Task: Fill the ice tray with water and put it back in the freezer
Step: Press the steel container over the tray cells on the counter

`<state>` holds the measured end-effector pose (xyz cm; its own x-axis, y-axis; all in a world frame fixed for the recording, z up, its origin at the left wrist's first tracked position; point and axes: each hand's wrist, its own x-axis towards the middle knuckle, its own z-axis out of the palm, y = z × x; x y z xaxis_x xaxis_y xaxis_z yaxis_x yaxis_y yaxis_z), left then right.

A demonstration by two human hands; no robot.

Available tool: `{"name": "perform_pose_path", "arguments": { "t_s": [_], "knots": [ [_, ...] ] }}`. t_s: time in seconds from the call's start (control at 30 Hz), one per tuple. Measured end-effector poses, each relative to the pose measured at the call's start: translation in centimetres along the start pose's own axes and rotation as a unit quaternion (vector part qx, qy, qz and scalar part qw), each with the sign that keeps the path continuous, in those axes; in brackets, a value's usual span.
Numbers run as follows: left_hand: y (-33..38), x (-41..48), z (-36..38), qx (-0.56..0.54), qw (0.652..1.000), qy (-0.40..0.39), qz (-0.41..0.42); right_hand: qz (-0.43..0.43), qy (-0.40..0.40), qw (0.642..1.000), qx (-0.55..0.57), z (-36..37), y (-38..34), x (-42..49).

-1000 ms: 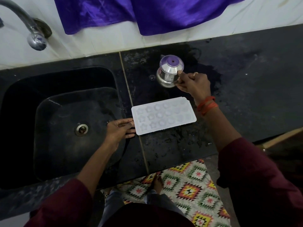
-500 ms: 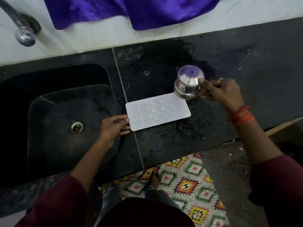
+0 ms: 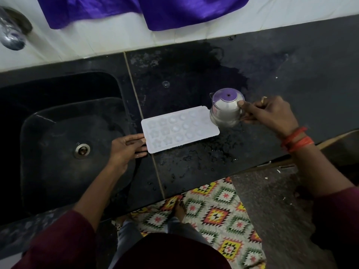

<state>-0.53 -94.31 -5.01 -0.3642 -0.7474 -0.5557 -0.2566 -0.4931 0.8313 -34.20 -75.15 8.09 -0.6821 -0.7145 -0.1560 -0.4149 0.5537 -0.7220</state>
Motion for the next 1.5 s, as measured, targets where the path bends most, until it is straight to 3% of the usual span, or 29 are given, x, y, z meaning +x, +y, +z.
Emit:
{"name": "perform_pose_path", "arguments": {
  "t_s": [0.33, 0.73, 1.5],
  "knots": [
    [-0.2, 0.2, -0.3, 0.010, 1.000, 0.001, -0.002, 0.009, -0.019, 0.995, -0.098, -0.4, -0.3, 0.8],
    [-0.1, 0.2, -0.5, -0.003, 1.000, -0.003, 0.000, 0.024, -0.056, 0.996, -0.068, -0.4, -0.8, 1.3],
    [-0.1, 0.8, -0.8, -0.018, 1.000, -0.003, -0.007, 0.034, -0.088, 0.989, -0.113, -0.5, -2.2, 2.5]
  ]
}}
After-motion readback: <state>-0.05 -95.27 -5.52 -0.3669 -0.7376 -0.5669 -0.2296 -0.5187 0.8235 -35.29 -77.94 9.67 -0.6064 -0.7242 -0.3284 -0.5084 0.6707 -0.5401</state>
